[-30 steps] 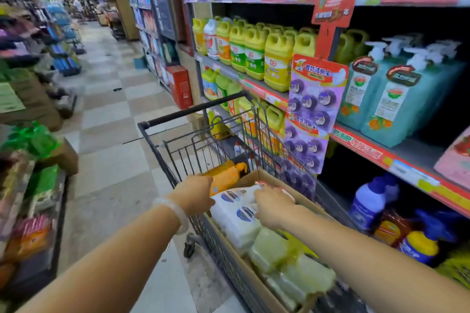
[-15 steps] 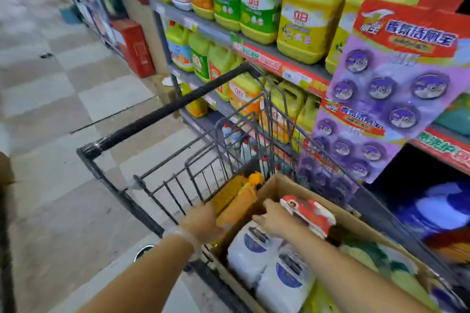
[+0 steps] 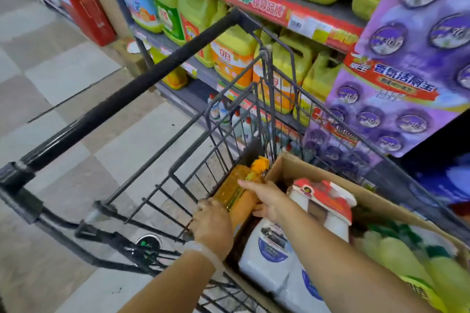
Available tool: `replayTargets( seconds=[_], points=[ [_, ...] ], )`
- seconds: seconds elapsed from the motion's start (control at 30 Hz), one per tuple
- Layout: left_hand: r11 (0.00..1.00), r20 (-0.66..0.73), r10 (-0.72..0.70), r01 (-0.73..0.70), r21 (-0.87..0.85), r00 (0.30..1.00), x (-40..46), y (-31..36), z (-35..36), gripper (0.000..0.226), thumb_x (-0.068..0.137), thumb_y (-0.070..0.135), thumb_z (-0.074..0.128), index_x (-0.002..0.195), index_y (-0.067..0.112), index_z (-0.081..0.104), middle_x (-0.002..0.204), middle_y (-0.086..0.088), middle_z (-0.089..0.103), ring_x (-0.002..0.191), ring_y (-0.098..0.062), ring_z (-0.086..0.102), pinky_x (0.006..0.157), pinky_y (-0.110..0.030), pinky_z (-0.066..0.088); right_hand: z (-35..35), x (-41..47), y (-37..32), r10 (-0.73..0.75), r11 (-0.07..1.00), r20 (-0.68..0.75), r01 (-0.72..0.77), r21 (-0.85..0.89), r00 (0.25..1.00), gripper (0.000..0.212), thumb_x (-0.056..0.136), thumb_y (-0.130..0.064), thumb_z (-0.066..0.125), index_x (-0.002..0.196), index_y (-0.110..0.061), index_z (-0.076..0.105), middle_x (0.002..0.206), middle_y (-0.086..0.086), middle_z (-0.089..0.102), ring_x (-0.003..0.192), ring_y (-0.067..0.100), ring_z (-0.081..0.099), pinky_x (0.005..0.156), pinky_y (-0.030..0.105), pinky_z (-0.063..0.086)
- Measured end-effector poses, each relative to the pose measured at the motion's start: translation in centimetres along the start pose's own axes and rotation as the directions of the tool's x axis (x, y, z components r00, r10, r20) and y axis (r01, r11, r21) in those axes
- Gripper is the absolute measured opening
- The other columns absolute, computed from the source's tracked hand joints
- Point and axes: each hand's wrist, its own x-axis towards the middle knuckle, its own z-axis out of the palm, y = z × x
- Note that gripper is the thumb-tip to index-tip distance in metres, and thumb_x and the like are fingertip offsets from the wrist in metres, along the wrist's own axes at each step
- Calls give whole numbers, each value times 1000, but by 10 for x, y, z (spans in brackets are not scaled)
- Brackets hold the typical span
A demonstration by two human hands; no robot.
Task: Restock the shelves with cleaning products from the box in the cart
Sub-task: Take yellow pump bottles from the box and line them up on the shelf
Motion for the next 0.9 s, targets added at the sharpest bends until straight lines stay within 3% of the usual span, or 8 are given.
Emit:
replayTargets(
  seconds=[0.27,0.47,0.53,0.63,0.7,0.77,0.83,0.9],
  points=[
    [960,5,177,-171,-222,984,-19,1,-44,68,63,43,80,116,11,51,108,-1,49,110,-20,49,91,-27,42,-22,-55,-25,-301,951,-174,281,-132,938,122,36,-52,88,137,-18,29,125,4,56,110,24,59,95,43,51],
    [729,-95,410,-388,-564,907,-58,47,-108,63,48,30,92,96,26,51,97,1,64,94,-20,63,78,-35,52,-78,-167,-68,-639,769,-337,560,-309,692,117,36,-56,87,133,-19,32,132,5,50,123,22,50,103,42,44],
    [627,-132,494,-457,-631,860,-81,70,-128,77,40,33,92,104,21,51,96,2,64,87,-15,64,75,-30,54,-114,-213,-75,-726,685,-336,672,-281,599,92,47,-38,92,122,-20,42,118,1,59,110,17,59,96,37,49],
    [381,-231,607,-533,-755,761,-130,112,-153,69,48,7,92,103,18,52,88,10,66,68,4,65,58,-9,50,-173,-291,-67,-809,588,-190,763,-268,557,46,66,-7,84,99,-21,55,88,-10,69,83,3,66,68,15,54],
    [241,-256,690,-549,-800,677,-171,146,-164,69,50,-3,89,109,12,56,84,10,71,66,4,67,60,-15,55,-210,-339,-50,-818,573,-110,780,-250,565,48,67,0,80,102,-21,54,85,-12,72,76,-4,67,63,14,52],
    [136,-268,757,-546,-827,596,-214,180,-172,91,32,14,96,114,9,57,90,3,73,75,-7,71,70,-28,60,-247,-383,-31,-835,550,-135,797,-251,533,68,61,-5,84,117,-22,49,100,-7,71,82,1,68,64,21,55],
    [79,-280,813,-572,-817,511,-266,215,-176,111,12,37,95,113,10,58,100,-4,73,89,-18,71,78,-37,58,-284,-431,-12,-869,493,-190,826,-273,456,59,66,-1,81,110,-24,50,95,-9,68,74,-3,68,57,17,53],
    [24,-289,854,-587,-809,433,-316,250,-176,107,15,29,95,114,9,57,99,-1,74,89,-17,71,77,-34,58,-322,-481,8,-893,442,-253,831,-336,373,49,69,-2,79,100,-27,50,89,-13,68,69,-5,67,57,15,53]
  ],
)
